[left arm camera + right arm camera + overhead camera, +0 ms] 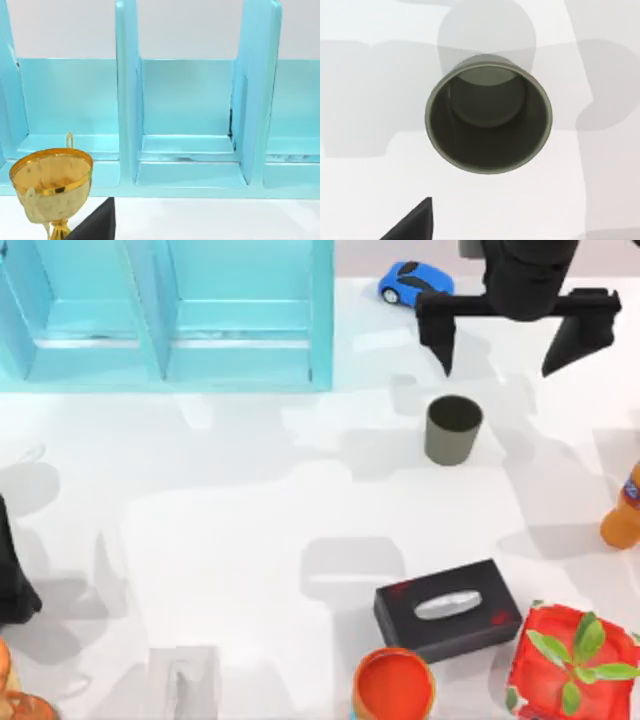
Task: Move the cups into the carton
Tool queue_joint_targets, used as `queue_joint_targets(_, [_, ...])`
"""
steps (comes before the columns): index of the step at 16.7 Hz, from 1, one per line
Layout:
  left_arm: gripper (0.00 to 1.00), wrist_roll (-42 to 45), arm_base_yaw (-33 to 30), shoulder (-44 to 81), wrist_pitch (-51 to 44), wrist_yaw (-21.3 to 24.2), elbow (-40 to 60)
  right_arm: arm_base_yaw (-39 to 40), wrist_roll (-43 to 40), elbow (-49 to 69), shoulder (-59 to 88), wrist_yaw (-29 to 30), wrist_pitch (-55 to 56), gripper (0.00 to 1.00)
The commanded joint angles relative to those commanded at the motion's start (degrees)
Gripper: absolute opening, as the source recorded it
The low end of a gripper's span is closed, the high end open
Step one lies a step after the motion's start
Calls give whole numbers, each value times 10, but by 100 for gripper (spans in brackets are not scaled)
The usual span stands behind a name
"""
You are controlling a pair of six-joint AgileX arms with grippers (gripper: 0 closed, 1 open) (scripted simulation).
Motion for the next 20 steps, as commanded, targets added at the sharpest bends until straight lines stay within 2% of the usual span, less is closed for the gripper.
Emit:
queue_joint_targets(4, [100,0,0,0,0,0,0,-1,-1,-24,-1,0,22,100])
queue_joint_targets(12, [100,0,0,0,0,0,0,-3,-3,-189,13,0,203,100])
queue_joint_targets(17, [100,0,0,0,0,0,0,-3,-3,-201,14,0,216,100])
queue_joint_targets(20, [100,0,0,0,0,0,0,-3,-3,-201,14,0,216,77])
